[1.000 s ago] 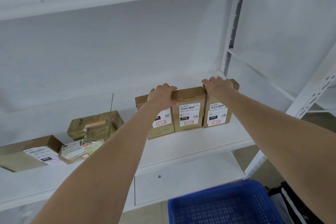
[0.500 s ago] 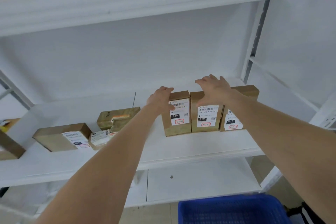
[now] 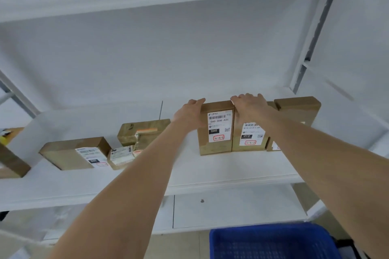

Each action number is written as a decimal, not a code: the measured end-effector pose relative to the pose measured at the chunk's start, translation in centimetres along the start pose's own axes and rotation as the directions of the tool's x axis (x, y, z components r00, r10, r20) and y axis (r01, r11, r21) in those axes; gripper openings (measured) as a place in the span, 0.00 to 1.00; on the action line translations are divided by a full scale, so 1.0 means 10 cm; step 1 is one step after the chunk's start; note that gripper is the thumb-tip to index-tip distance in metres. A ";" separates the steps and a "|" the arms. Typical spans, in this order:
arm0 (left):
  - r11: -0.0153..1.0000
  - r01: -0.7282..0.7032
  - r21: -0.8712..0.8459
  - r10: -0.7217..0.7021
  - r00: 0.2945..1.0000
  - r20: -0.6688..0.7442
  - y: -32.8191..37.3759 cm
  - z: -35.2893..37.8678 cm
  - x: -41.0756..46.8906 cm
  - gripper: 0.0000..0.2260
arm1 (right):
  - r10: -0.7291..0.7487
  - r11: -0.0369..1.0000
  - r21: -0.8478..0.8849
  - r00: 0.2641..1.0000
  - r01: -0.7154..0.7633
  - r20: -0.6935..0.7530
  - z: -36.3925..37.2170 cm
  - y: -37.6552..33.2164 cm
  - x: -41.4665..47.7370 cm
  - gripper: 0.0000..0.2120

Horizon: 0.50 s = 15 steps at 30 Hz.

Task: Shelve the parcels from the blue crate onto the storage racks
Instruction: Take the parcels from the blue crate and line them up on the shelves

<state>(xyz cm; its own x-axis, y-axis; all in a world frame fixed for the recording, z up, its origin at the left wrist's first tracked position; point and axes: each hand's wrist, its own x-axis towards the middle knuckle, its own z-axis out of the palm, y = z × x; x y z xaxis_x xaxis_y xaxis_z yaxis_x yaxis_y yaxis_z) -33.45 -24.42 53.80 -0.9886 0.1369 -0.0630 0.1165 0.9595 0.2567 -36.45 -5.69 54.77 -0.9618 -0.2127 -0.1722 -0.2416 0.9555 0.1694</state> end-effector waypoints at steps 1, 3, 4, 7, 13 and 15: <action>1.000 -0.009 0.009 0.009 1.000 -0.006 0.01 0.02 0.05 0.33 | -0.008 1.000 0.008 1.000 0.008 -0.030 0.02 0.02 0.01 0.23; 1.000 -0.019 -0.006 0.019 0.999 -0.048 0.00 0.04 0.14 0.27 | -0.019 0.999 0.033 0.996 0.022 -0.092 0.07 0.05 0.02 0.15; 0.999 -0.024 -0.021 0.022 0.998 -0.063 0.00 0.04 0.17 0.25 | -0.022 0.999 0.037 0.993 0.026 -0.113 0.08 0.06 0.03 0.14; 0.998 -0.057 -0.036 0.055 0.996 -0.064 -0.03 0.05 0.23 0.24 | -0.025 0.999 0.041 0.990 0.030 -0.135 0.10 0.09 0.08 0.17; 0.996 -0.060 -0.061 0.057 0.997 -0.055 -0.05 0.07 0.26 0.25 | -0.006 0.999 0.037 0.999 0.008 -0.054 0.07 0.09 0.07 0.24; 0.998 -0.042 -0.051 0.040 0.999 -0.037 -0.05 0.05 0.24 0.27 | 0.006 0.999 0.032 1.000 -0.005 -0.008 0.04 0.08 0.06 0.33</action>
<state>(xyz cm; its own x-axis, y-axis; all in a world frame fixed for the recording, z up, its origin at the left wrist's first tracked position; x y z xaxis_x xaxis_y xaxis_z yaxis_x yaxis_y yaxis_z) -35.80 -24.47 53.02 -0.9860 0.1660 -0.0170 0.1529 0.9392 0.3075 -37.14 -4.96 54.44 -0.9642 -0.2090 -0.1631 -0.2323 0.9626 0.1396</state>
